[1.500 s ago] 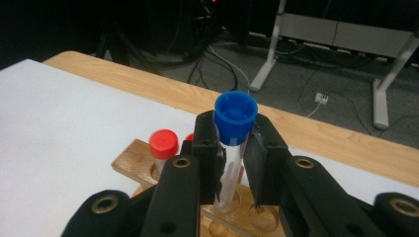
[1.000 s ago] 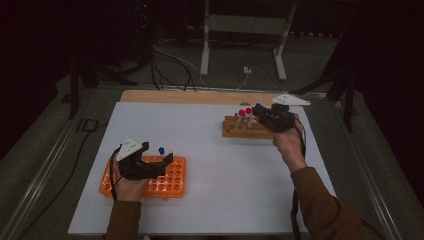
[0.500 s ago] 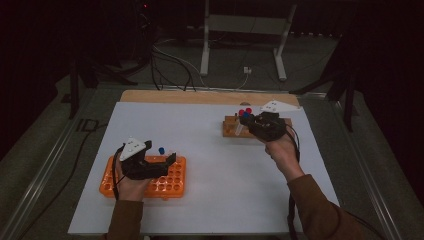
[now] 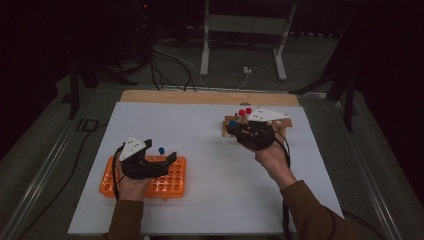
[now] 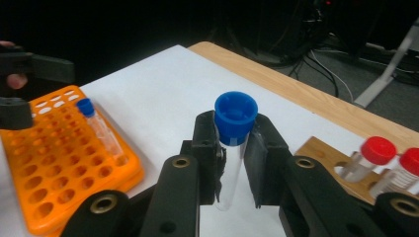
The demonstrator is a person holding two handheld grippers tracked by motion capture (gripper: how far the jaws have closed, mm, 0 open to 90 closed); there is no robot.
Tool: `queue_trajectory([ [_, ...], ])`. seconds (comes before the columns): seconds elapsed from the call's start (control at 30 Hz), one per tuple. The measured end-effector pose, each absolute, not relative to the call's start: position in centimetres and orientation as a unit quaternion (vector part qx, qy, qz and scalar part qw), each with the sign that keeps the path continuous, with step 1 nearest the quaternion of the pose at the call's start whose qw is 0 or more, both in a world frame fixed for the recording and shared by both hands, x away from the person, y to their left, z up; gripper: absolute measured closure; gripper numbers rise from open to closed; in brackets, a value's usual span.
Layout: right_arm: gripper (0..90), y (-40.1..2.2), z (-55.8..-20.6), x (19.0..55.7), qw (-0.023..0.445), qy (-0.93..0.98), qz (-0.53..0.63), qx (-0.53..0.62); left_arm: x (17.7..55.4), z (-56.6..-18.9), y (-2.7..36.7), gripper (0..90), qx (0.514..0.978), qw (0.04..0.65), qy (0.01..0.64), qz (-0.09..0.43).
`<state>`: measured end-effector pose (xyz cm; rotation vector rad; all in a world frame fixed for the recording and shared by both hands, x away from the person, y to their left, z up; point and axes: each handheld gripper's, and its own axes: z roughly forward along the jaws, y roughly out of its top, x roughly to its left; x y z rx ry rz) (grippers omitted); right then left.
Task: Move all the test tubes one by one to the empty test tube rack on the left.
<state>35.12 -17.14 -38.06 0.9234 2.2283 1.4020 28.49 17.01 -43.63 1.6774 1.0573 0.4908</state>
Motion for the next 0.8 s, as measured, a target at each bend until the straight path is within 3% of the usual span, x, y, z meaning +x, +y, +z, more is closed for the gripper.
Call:
queue_trajectory([
  [0.53,76.0,-14.8,-38.0,33.2,0.142,0.803,0.501,0.289,28.2,-43.1,13.9,1.1,0.727,0.515,0.405,0.205],
  [0.8,75.9,-12.8,-38.1,32.0,0.117,0.813,0.505,0.265,27.7,-43.2,11.7,6.8,0.747,0.512,0.374,0.198],
])
